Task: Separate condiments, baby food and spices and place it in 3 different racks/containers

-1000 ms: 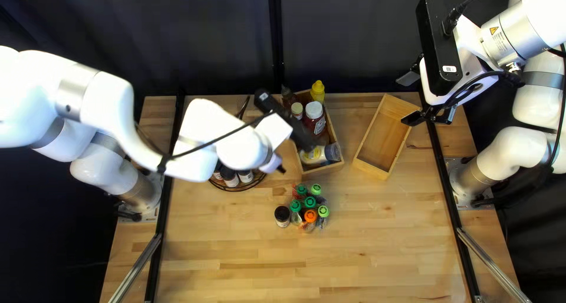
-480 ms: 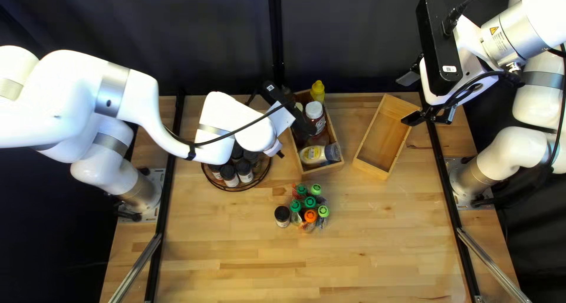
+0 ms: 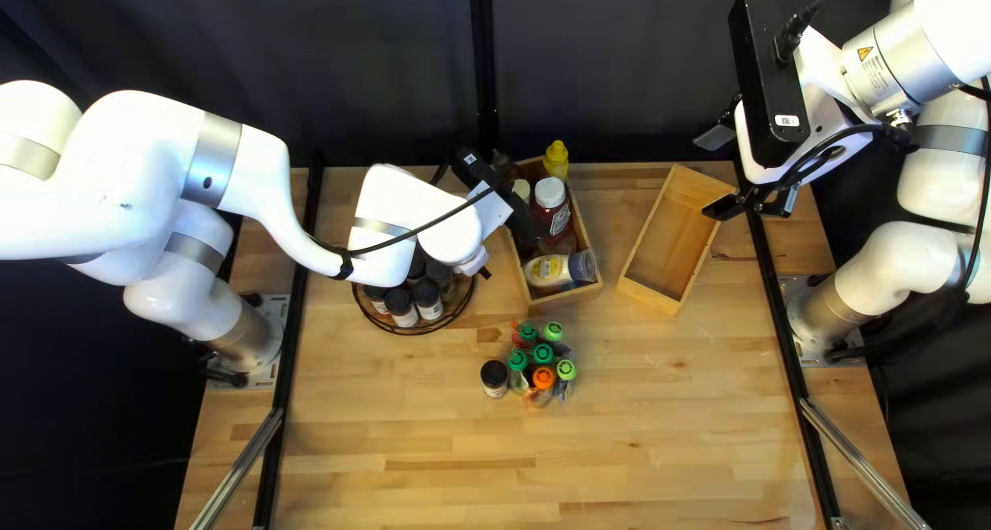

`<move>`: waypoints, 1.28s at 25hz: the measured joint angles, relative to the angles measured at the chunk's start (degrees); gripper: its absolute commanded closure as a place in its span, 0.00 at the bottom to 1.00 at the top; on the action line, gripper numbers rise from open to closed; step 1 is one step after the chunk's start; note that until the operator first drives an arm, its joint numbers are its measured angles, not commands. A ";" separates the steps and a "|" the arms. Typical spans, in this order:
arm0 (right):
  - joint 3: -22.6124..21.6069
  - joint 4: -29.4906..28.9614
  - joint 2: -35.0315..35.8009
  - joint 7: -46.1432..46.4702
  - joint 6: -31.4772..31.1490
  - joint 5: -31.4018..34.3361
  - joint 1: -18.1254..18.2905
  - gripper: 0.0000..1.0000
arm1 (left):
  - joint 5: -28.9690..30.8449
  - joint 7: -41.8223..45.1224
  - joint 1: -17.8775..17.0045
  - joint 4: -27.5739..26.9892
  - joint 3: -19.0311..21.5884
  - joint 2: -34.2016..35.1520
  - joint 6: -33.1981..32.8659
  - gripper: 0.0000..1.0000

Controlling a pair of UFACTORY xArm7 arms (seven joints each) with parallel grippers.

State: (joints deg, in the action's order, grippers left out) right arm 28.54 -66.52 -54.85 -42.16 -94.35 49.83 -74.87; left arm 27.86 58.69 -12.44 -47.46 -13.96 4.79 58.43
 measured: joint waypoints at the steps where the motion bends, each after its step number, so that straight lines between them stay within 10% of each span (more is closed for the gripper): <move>1: 0.00 0.00 0.00 0.00 0.00 0.00 0.00 0.00 | -0.14 -0.11 0.04 -0.03 -0.07 -0.18 -0.07 0.94; 7: 0.00 0.00 0.00 0.00 0.00 0.00 0.00 0.00 | -0.77 -0.63 0.41 0.11 -0.57 -1.33 -1.32 0.73; 10: 0.00 0.00 0.00 0.00 0.00 0.00 0.00 0.00 | -1.05 -0.79 0.47 0.13 -0.65 -1.61 -1.63 0.20; 13: 0.00 0.00 0.00 0.00 0.00 0.00 0.00 0.00 | -1.42 -1.15 0.42 -0.18 -0.64 -1.86 -1.54 0.01; 32: 0.00 0.00 0.00 0.00 0.00 0.00 0.00 0.00 | -3.46 -3.80 -0.91 -2.17 0.56 0.15 1.55 0.00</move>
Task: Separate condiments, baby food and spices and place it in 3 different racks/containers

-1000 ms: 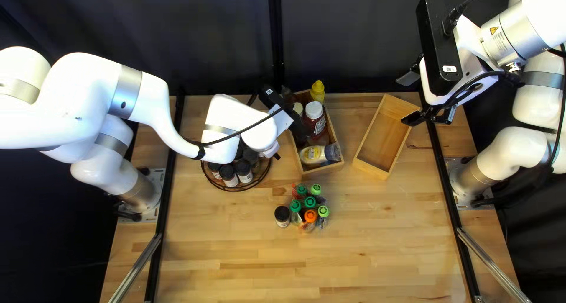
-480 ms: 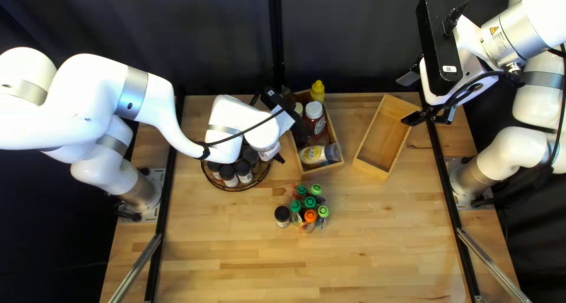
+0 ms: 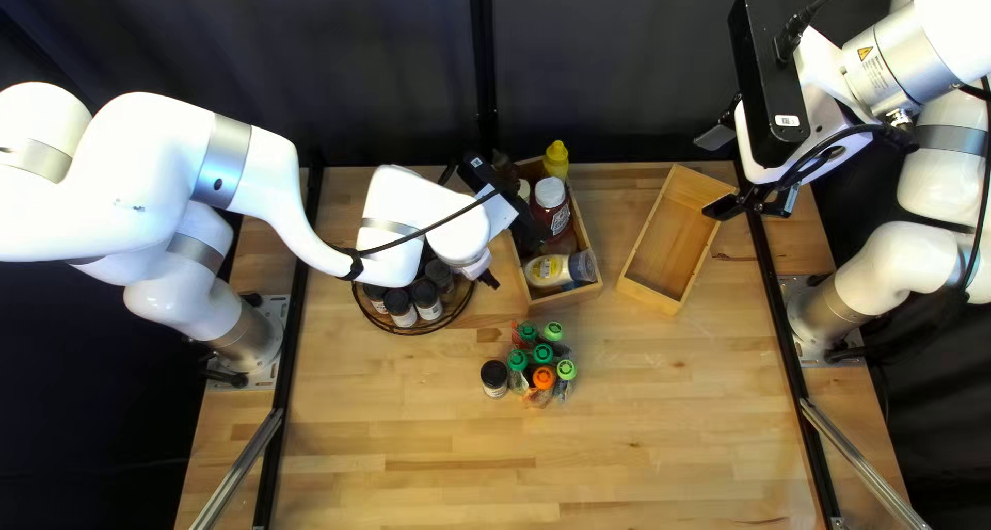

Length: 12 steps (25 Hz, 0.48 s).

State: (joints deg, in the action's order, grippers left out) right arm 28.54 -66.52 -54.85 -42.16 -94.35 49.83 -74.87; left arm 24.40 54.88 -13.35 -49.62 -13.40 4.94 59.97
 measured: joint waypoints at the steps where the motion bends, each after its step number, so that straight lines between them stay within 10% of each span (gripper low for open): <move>1: 0.00 0.00 0.00 0.00 0.00 0.00 0.00 0.00 | -0.46 -0.49 -0.25 -0.22 0.17 0.37 0.25 0.00; 12: 0.00 0.00 0.00 0.00 0.00 0.00 0.00 0.00 | -10.49 -22.98 -6.48 0.03 1.90 5.80 -1.35 0.00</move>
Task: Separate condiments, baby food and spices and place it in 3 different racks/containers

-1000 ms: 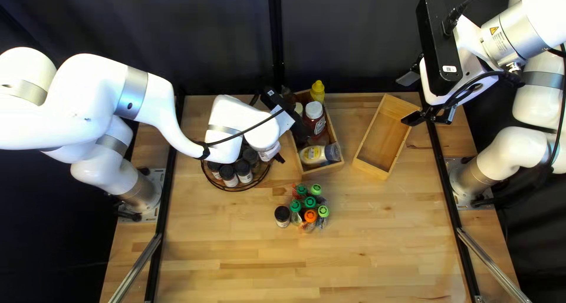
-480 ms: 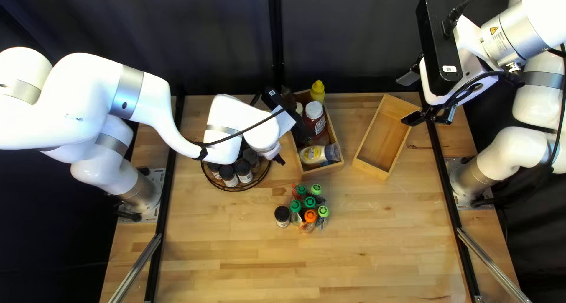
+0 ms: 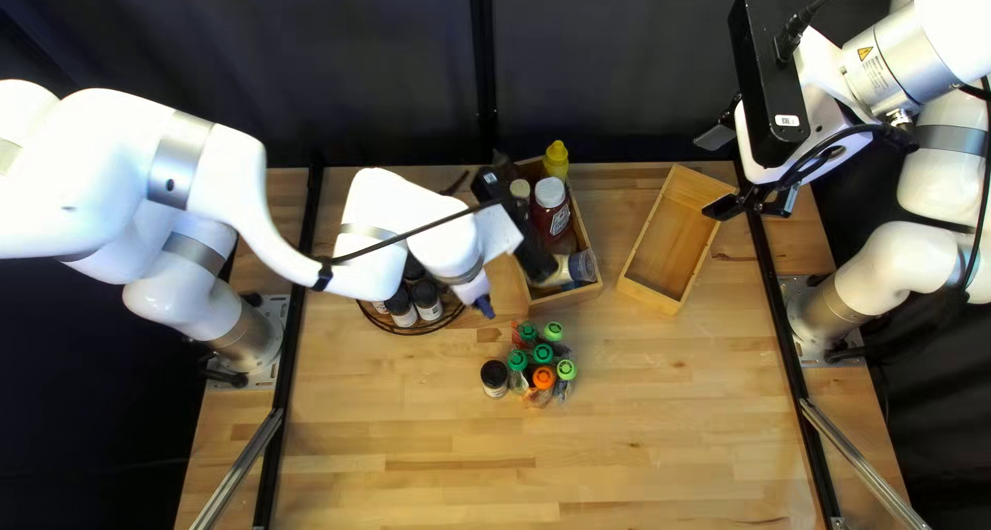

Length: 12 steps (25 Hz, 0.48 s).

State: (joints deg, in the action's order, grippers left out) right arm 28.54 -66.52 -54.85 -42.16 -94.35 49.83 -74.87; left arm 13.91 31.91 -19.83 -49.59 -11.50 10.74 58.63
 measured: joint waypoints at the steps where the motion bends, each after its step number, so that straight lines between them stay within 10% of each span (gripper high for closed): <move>1: 0.00 0.00 0.00 0.00 0.00 0.00 0.00 0.00 | -1.57 -3.41 -1.15 0.16 0.27 0.11 -0.63 0.00; 12: 0.00 0.00 0.00 0.00 0.00 0.00 0.00 0.00 | -7.18 -11.11 -7.76 -0.28 4.51 -6.42 -8.19 0.00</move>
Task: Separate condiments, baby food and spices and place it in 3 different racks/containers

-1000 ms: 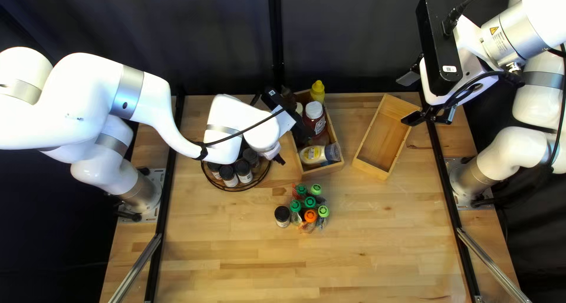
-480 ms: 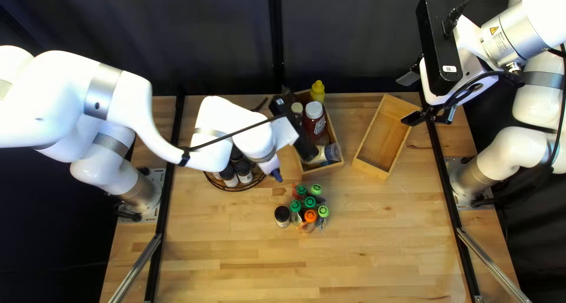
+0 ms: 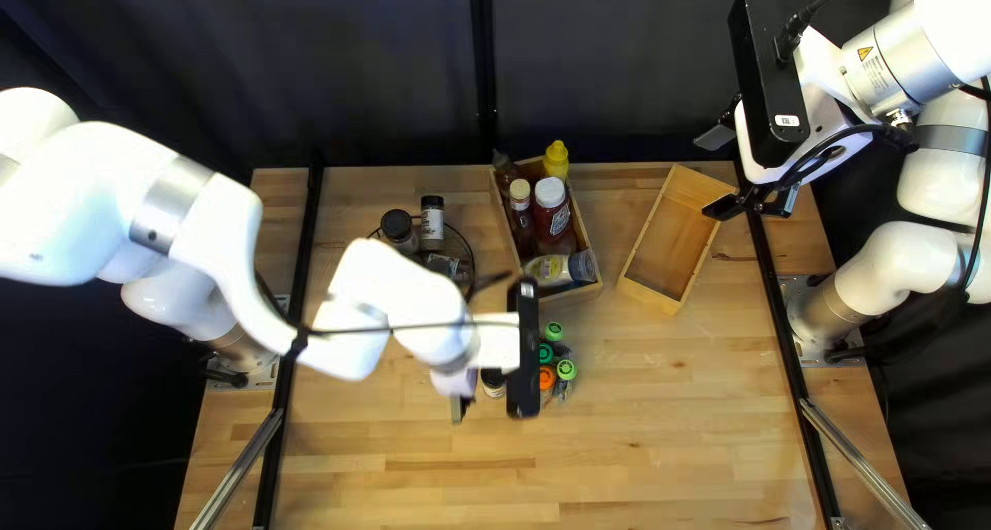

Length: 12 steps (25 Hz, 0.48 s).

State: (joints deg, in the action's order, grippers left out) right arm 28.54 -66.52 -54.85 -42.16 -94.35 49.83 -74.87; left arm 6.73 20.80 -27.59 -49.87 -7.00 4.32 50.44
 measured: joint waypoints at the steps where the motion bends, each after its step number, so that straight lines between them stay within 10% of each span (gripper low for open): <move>1: 0.00 0.00 0.00 0.00 0.00 0.00 0.00 0.00 | 0.43 0.51 -0.08 0.35 0.11 -0.50 -1.10 0.00; 12: 0.00 0.00 0.00 0.00 0.00 0.00 0.00 0.00 | 6.28 6.35 1.14 4.41 -1.12 -4.94 -12.15 0.00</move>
State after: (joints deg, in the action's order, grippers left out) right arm 28.54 -66.52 -54.85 -42.16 -94.35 49.83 -74.87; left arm 13.00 27.15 -26.45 -45.46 -8.11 -0.62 38.29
